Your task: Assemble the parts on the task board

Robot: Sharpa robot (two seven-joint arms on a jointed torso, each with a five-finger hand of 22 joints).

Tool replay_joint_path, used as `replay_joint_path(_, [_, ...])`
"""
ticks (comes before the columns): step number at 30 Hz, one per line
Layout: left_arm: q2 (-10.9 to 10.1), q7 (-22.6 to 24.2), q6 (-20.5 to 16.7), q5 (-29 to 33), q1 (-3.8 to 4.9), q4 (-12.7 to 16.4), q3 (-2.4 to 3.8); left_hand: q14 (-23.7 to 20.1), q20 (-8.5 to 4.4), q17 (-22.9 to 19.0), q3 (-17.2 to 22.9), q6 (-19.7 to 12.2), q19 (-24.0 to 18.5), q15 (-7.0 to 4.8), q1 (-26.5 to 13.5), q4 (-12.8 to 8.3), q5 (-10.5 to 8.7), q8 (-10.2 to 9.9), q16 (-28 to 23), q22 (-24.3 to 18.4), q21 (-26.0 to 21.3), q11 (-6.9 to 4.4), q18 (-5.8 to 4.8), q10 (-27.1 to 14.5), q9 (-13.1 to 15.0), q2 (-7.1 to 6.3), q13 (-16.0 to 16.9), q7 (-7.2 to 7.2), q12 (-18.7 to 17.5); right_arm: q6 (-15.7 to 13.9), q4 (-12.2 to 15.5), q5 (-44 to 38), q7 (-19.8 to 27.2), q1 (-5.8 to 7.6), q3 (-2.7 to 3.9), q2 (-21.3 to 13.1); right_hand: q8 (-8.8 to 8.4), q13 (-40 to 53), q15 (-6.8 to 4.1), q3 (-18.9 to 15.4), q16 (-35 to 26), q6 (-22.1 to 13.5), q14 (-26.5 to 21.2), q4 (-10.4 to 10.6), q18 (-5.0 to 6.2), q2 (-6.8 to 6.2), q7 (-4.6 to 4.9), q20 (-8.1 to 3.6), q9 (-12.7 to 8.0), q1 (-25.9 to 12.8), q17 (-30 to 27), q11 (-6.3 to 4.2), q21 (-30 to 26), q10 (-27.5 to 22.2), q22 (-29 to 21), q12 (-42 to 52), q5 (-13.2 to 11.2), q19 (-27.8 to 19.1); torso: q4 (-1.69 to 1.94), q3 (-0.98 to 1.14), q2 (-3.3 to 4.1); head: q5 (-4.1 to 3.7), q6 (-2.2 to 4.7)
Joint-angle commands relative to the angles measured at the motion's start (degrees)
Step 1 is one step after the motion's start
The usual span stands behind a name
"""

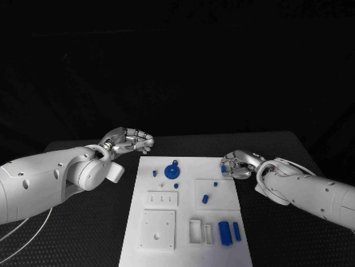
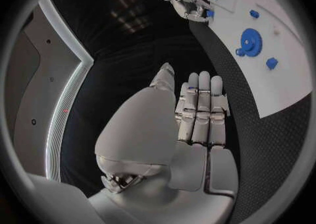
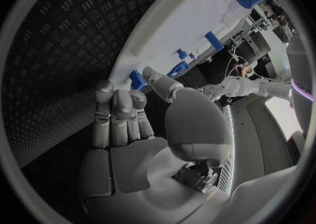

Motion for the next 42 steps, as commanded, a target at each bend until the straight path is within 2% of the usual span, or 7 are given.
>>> replay_joint_path(1, [0.03, 0.42, 0.84, -0.10, 0.02, 0.18, 0.04, 0.44, -0.03, 0.09, -0.02, 0.09, -0.44, -0.15, 0.33, 0.05, -0.36, -0.32, -0.28, 0.66, -0.26, 0.04, 0.95, -0.04, 0.08, 0.16, 0.03, 0.17, -0.17, 0.27, -0.06, -0.93, 0.03, -0.03, 0.01, 0.09, 0.37, -0.06, -0.52, 0.44, -0.23, 6.68, -0.06, -0.03, 2.25, 0.62, 0.65, -0.13, 0.07, -0.18, 0.08, -0.94, 0.22, -0.41, 1.07, 0.28, -0.31, 0.01, -0.04, 0.01, 0.00, 0.03, -0.12])
replay_joint_path(13, [0.06, 0.36, 0.90, -0.10, 0.02, 0.11, 0.04, 0.45, -0.02, 0.12, -0.03, 0.06, -0.44, -0.15, 0.32, 0.05, -0.35, -0.35, -0.30, 0.66, -0.27, 0.05, 0.95, -0.05, 0.09, 0.16, 0.03, 0.19, -0.19, 0.12, -0.18, -1.08, -0.18, -0.04, 0.01, 0.21, 0.91, -0.11, -0.86, 1.07, -0.22, 7.56, -0.04, 0.06, 2.25, 1.11, 0.28, -0.22, 0.48, -0.05, 0.12, -1.29, 0.32, -0.33, 1.06, 0.29, -0.31, 0.03, -0.05, 0.07, -0.01, 0.08, -0.31])
replay_joint_path(27, [0.10, 0.30, 0.90, -0.10, 0.03, 0.17, 0.04, 0.46, -0.03, 0.16, -0.05, 0.03, -0.43, -0.15, 0.30, 0.05, -0.35, -0.38, -0.34, 0.67, -0.27, 0.05, 0.94, -0.05, 0.10, 0.19, 0.04, 0.20, -0.20, 0.15, -0.53, -1.31, -0.62, -0.04, 0.01, 0.23, 0.79, -0.18, -0.94, 1.74, -0.26, 7.26, -0.04, -0.12, 2.25, 0.67, 0.26, -0.34, 0.67, 0.11, 0.17, -1.34, 0.39, -0.30, 1.03, 0.27, -0.31, 0.03, -0.08, 0.08, 0.03, -0.06, -0.27])
replay_joint_path(42, [0.13, 0.02, 0.88, -0.16, 0.03, 0.50, 0.03, 0.48, -0.03, 0.20, -0.05, 0.03, -0.44, -0.15, 0.31, 0.04, -0.34, -0.40, -0.38, 0.67, -0.29, 0.04, 0.95, -0.04, 0.12, 0.20, 0.05, 0.21, -0.22, -0.33, -0.92, -2.29, -1.36, -0.04, 0.01, 0.50, 0.91, -0.22, -0.97, 2.25, -0.28, 7.43, -0.02, 0.00, 2.25, 0.95, 0.21, -0.38, 0.88, 0.12, 0.20, -1.38, 0.43, -0.29, 1.00, 0.26, -0.31, 0.06, -0.02, 0.08, 0.04, -0.06, -0.35])
